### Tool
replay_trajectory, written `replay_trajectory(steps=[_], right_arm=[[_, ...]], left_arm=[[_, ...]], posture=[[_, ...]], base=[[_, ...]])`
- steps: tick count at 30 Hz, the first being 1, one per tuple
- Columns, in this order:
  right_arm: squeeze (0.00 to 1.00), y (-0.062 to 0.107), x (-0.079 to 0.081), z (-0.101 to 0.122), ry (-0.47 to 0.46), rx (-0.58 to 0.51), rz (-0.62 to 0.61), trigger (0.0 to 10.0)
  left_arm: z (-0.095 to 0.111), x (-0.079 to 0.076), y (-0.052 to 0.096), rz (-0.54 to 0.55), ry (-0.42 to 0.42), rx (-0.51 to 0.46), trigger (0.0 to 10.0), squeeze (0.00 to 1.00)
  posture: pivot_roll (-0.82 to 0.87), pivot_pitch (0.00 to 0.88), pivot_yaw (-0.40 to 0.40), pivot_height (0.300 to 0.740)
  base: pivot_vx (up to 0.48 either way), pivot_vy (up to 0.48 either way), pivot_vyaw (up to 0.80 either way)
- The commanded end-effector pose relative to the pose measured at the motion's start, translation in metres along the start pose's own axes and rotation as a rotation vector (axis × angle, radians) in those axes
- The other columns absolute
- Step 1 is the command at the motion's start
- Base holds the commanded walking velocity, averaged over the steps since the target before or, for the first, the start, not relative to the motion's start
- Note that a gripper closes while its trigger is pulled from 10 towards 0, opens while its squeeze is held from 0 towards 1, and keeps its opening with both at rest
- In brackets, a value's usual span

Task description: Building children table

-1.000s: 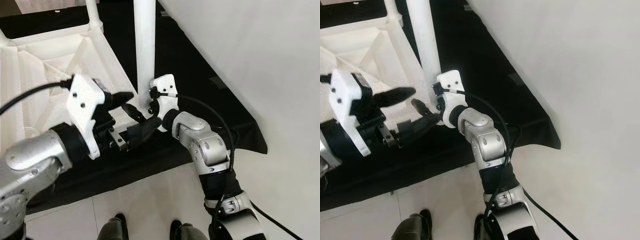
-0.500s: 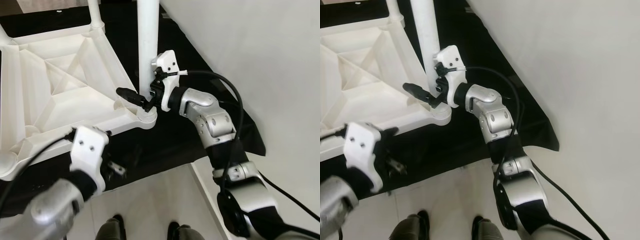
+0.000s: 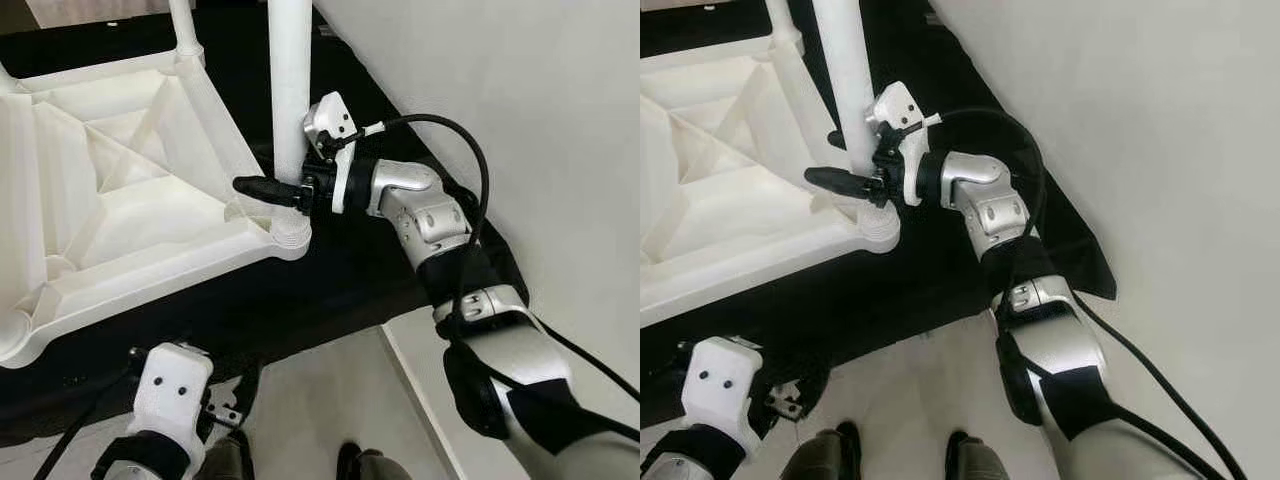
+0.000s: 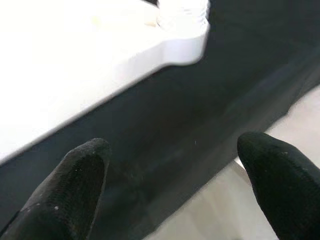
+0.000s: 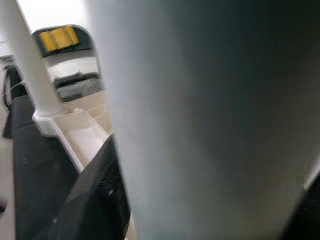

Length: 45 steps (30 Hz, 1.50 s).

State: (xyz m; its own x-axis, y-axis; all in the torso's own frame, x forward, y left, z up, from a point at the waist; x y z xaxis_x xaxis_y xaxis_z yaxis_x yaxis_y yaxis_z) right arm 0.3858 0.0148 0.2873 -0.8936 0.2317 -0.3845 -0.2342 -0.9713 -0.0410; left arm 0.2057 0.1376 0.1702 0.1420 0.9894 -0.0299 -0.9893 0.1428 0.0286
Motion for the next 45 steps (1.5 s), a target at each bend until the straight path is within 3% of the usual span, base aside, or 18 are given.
replay_trajectory(steps=[1,6,9,10,11,12,14,15,16,17,19,27,28,31,32,37,39,45], right_arm=[[0.00,-0.002,0.007,-0.002,0.005,0.001,0.056,0.0],[0.00,0.006,0.004,-0.015,-0.021,0.033,0.018,0.0],[0.00,0.019,0.000,-0.043,-0.082,0.137,-0.151,0.0],[0.00,0.019,0.000,-0.043,-0.082,0.137,-0.151,0.0],[0.00,0.032,-0.008,-0.070,-0.102,0.274,-0.408,0.0],[0.00,0.044,-0.014,-0.083,-0.099,0.358,-0.569,0.0],[0.00,0.044,-0.014,-0.083,-0.099,0.358,-0.569,0.0],[0.00,0.056,0.003,-0.097,-0.127,0.419,-0.689,0.0],[0.00,0.059,0.030,-0.106,-0.150,0.449,-0.739,0.0],[0.00,0.059,0.030,-0.106,-0.150,0.449,-0.739,0.0],[0.00,0.052,0.061,-0.110,-0.192,0.442,-0.732,0.0],[0.00,0.038,0.048,-0.103,-0.160,0.400,-0.705,0.0],[0.00,0.035,0.045,-0.099,-0.157,0.388,-0.687,10.0],[0.00,0.032,0.043,-0.096,-0.155,0.371,-0.666,10.0],[1.00,0.018,0.046,-0.080,-0.165,0.275,-0.562,10.0],[1.00,0.009,0.050,-0.056,-0.152,0.162,-0.450,10.0],[1.00,0.006,0.052,-0.041,-0.136,0.097,-0.316,10.0],[1.00,0.007,0.055,-0.031,-0.120,0.046,-0.161,10.0]], left_arm=[[-0.003,-0.001,0.001,0.018,-0.011,-0.010,10.0,0.00],[-0.004,-0.009,-0.003,-0.028,-0.006,-0.057,10.0,0.00],[-0.006,-0.011,-0.008,-0.046,-0.023,-0.078,10.0,0.00],[-0.006,-0.011,-0.008,-0.046,-0.023,-0.078,10.0,0.00],[-0.007,-0.010,-0.010,-0.039,-0.031,-0.080,10.0,0.00],[-0.008,-0.009,-0.011,-0.038,-0.034,-0.081,10.0,0.00],[-0.008,-0.009,-0.011,-0.038,-0.034,-0.081,10.0,0.00],[-0.008,-0.008,-0.012,-0.034,-0.041,-0.083,10.0,0.00],[-0.009,-0.006,-0.013,-0.027,-0.048,-0.090,10.0,0.00],[-0.009,-0.006,-0.013,-0.027,-0.048,-0.090,10.0,0.00],[-0.010,-0.004,-0.016,-0.019,-0.069,-0.098,10.0,0.00],[-0.015,0.002,-0.022,-0.001,-0.062,-0.093,10.0,0.00],[-0.016,0.004,-0.023,0.004,-0.062,-0.094,10.0,0.00],[-0.017,0.005,-0.025,0.007,-0.064,-0.094,10.0,0.00],[-0.019,0.005,-0.026,0.004,-0.055,-0.088,10.0,0.00],[-0.020,0.005,-0.028,-0.002,-0.048,-0.086,10.0,0.00],[-0.020,0.004,-0.028,-0.003,-0.047,-0.090,10.0,0.00],[-0.020,0.003,-0.028,-0.006,-0.044,-0.096,10.0,0.00]], posture=[[0.13,0.229,-0.074,0.740],[0.11,0.219,-0.075,0.740],[0.09,0.207,-0.082,0.740],[0.09,0.207,-0.082,0.740],[0.08,0.201,-0.080,0.740],[0.08,0.202,-0.078,0.740],[0.08,0.202,-0.078,0.740],[0.07,0.203,-0.076,0.740],[0.06,0.204,-0.053,0.740],[0.06,0.204,-0.053,0.740],[0.06,0.191,-0.041,0.740],[0.07,0.165,-0.041,0.740],[0.07,0.164,-0.041,0.740],[0.07,0.161,-0.041,0.740],[0.07,0.157,-0.041,0.740],[0.08,0.155,-0.041,0.740],[0.08,0.156,-0.041,0.740],[0.09,0.160,-0.044,0.740]], base=[[0.000,0.000,0.00],[0.000,0.000,0.00],[0.000,0.000,0.00],[0.000,0.000,0.00],[0.000,0.000,0.00],[0.000,0.000,0.00],[0.000,0.000,0.00],[0.000,0.000,0.00],[0.000,0.000,0.00],[0.000,0.000,0.00],[0.000,0.000,0.00],[0.000,0.000,0.00],[0.000,0.000,0.00],[0.000,0.000,0.00],[0.000,0.000,0.00],[0.000,0.000,0.00],[0.000,0.000,0.00],[0.000,0.000,0.00]])
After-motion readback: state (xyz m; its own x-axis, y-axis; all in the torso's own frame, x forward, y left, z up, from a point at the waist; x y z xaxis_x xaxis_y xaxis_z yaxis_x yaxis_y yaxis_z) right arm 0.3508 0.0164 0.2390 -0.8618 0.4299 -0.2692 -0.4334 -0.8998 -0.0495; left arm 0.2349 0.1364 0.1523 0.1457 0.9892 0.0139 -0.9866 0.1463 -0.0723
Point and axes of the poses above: a point about 5 cm out from each wrist's last joint towards the gripper, its own y axis pointing back from the gripper into the wrist, its own z axis along the axis of the wrist's last joint, x = y × z, the point moved 6 cm from there along -y, pointing out of the wrist towards the gripper, and after that the axes turned 9 degrees about y, right-handed, at the moved point
